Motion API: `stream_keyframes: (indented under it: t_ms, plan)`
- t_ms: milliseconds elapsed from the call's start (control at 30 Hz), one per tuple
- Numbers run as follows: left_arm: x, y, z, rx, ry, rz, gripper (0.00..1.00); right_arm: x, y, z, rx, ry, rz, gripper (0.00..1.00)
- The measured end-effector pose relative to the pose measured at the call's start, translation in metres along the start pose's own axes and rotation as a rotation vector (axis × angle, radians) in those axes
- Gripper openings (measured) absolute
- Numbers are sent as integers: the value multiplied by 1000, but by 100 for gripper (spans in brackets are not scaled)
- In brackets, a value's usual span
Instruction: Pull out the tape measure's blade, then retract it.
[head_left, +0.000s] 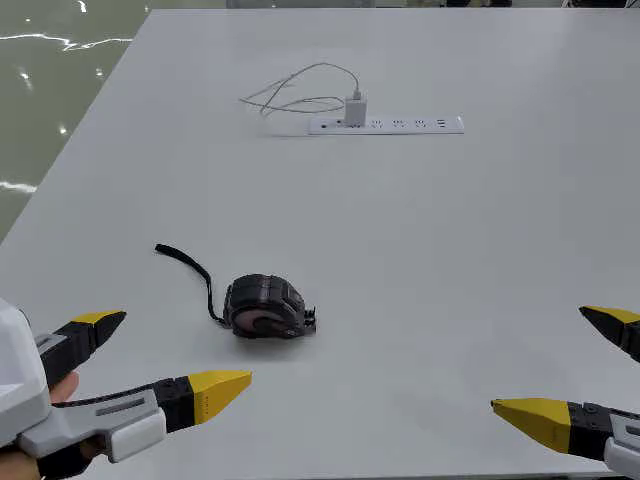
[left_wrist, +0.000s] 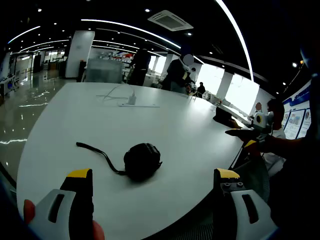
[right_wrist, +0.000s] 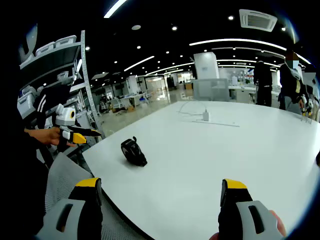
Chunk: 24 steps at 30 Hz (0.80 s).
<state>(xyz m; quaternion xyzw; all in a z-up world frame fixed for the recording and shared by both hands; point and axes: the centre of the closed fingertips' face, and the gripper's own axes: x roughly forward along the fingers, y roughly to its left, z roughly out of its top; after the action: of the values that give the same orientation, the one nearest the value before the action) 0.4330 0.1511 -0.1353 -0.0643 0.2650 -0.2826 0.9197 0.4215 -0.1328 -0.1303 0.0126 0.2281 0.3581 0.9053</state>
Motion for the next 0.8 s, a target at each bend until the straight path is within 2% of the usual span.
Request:
stream_keyframes:
  t_ms: [800]
  plan:
    - [1, -5, 1, -18, -4, -27, 99, -2, 1, 2, 8, -13, 6, 98]
